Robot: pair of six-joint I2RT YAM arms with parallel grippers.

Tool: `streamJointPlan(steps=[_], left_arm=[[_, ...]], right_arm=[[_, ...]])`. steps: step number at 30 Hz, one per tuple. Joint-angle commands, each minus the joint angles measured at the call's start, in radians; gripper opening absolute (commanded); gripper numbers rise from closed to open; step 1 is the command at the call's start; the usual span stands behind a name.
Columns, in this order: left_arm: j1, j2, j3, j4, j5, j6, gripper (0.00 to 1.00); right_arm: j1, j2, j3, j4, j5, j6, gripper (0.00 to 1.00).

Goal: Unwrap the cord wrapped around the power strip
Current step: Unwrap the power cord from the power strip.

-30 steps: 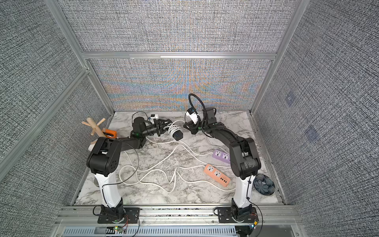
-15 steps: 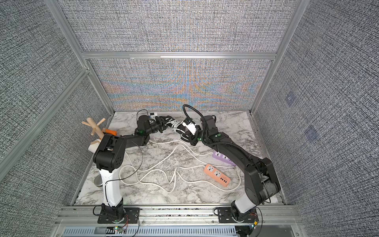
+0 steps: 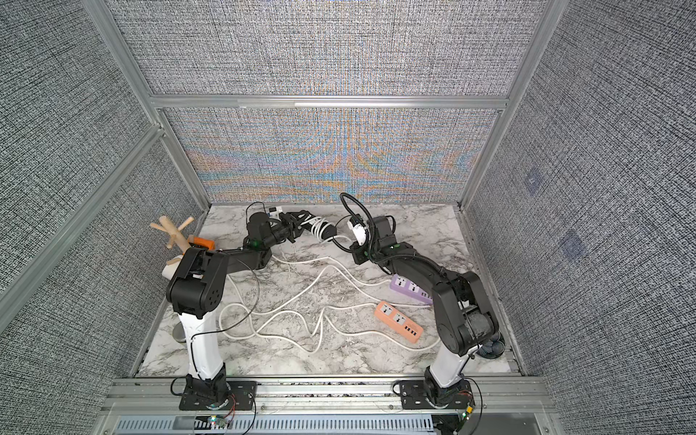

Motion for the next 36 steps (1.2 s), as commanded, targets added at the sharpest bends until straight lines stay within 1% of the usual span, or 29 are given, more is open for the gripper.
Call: streamJointPlan(steps=[1,4,7,12,15,18,20,21,24,25,26,27,29,31,36], left_arm=[[0.017,-0.027,-0.026,0.077,0.074,-0.026,0.0],[0.027,-0.031,-0.045,0.085,0.125,-0.034,0.0],[0.032,-0.027,-0.063,0.097,0.151,-0.034,0.0],[0.045,-0.013,-0.084,0.151,0.161,-0.06,0.0],[0.051,-0.021,-0.101,0.138,0.159,-0.037,0.0],[0.059,-0.043,-0.117,0.082,0.155,0.016,0.0],[0.062,-0.051,-0.125,0.038,0.151,0.056,0.0],[0.062,-0.051,-0.129,0.023,0.145,0.069,0.0],[0.05,-0.051,-0.123,0.016,0.12,0.078,0.0],[0.043,-0.051,-0.113,0.007,0.122,0.081,0.0],[0.037,-0.051,-0.103,0.003,0.131,0.081,0.0],[0.034,-0.051,-0.092,0.002,0.141,0.079,0.0],[0.033,-0.051,-0.083,0.001,0.151,0.073,0.0],[0.033,-0.051,-0.079,-0.007,0.159,0.079,0.0],[0.032,-0.051,-0.071,-0.027,0.167,0.088,0.0]], right_arm=[[-0.033,0.025,0.024,-0.005,0.108,0.04,0.0],[-0.075,0.068,0.059,-0.045,0.125,0.071,0.0],[-0.126,0.091,0.063,-0.033,0.069,0.113,0.0],[-0.185,0.106,0.063,-0.015,0.05,0.117,0.0],[-0.207,0.109,0.073,-0.027,0.058,0.104,0.0],[-0.225,0.118,0.085,-0.048,0.048,0.094,0.12],[-0.227,0.125,0.094,-0.073,0.011,0.073,0.21],[-0.227,0.123,0.096,-0.087,-0.035,0.056,0.3],[-0.227,0.09,0.08,-0.119,-0.181,-0.003,0.67],[-0.229,0.074,0.076,-0.131,-0.204,-0.025,0.76],[-0.229,0.057,0.077,-0.155,-0.218,-0.047,0.82],[-0.231,0.042,0.082,-0.179,-0.221,-0.067,0.86],[-0.231,0.004,0.087,-0.226,-0.234,-0.122,0.88],[-0.231,-0.033,0.088,-0.264,-0.265,-0.177,0.89],[-0.196,-0.096,0.089,-0.304,-0.413,-0.283,0.89]])
